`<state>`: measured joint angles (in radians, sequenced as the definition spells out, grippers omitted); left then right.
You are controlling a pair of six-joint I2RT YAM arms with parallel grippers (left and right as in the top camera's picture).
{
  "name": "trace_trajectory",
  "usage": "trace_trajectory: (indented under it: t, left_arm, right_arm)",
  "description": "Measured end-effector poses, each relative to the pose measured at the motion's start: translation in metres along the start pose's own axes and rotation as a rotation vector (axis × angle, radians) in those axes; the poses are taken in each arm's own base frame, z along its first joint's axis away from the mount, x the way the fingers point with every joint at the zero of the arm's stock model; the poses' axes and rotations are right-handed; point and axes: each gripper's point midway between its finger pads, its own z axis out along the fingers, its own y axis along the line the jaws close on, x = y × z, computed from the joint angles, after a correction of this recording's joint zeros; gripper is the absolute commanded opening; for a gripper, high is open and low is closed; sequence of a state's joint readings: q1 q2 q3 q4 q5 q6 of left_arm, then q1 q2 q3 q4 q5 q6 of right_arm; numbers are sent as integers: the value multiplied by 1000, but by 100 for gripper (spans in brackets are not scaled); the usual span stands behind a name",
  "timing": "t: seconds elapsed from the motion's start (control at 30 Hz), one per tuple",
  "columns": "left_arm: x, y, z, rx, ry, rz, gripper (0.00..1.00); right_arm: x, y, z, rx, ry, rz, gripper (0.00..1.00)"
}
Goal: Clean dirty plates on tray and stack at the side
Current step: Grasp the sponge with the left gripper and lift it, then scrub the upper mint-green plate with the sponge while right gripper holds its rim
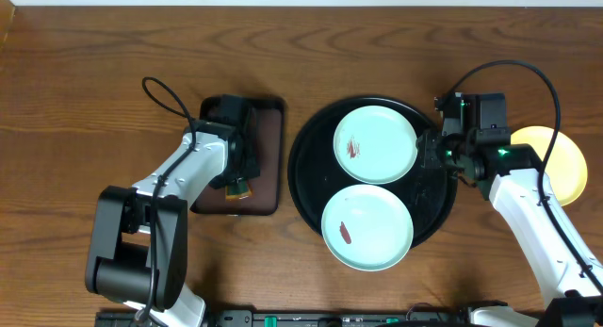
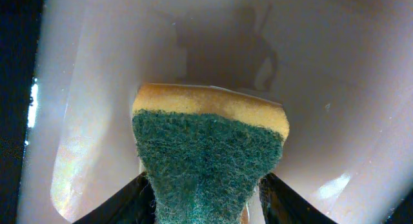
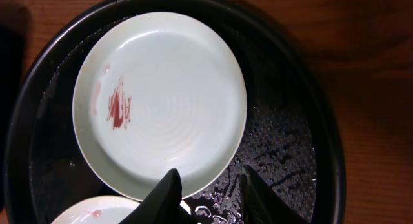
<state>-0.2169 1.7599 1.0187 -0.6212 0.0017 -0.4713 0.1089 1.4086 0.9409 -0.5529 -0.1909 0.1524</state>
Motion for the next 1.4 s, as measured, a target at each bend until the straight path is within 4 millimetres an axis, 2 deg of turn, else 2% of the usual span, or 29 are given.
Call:
trace_trajectory:
  t: [0.27,0.33,0.5,0.53,0.77,0.9,0.97,1.03,1.17,1.3,1.4]
  left_arm:
    - [-2,-1,0,6,-10,-1,54]
    - [-3,-2,0,7,-12,-1,51]
    - [-1,0,10,-8,6,1,10]
    - [-1,0,11,-11,9,1,8]
    - [-2,-1,11,-10,11,14,7]
    - [6,-4,5,3,62,45,7]
    - [9,-7,-3,11,90,64,7]
    - [5,-15,-16,33,78,82,7]
    - [-20,-47,-65,142,-55,132,7]
    - [-32,-83,-104,267,-167,169,7]
    - [-31,-112,-115,356,-196,189,7]
  right_arm:
    - [2,0,0,1,7,1,29]
    - [2,0,0,1,7,1,29]
    - [2,0,0,1,7,1,29]
    - [2,0,0,1,7,1,28]
    - [2,0,0,1,7,1,28]
    - [1,0,0,1,5,3,13]
    - [1,0,0,0,3,6,13]
    - [1,-1,0,6,2,7,15]
    - [-3,-6,3,34,-11,8,24]
    - [-10,-13,26,51,-20,-7,31]
    - [-15,-17,47,55,-26,-23,31]
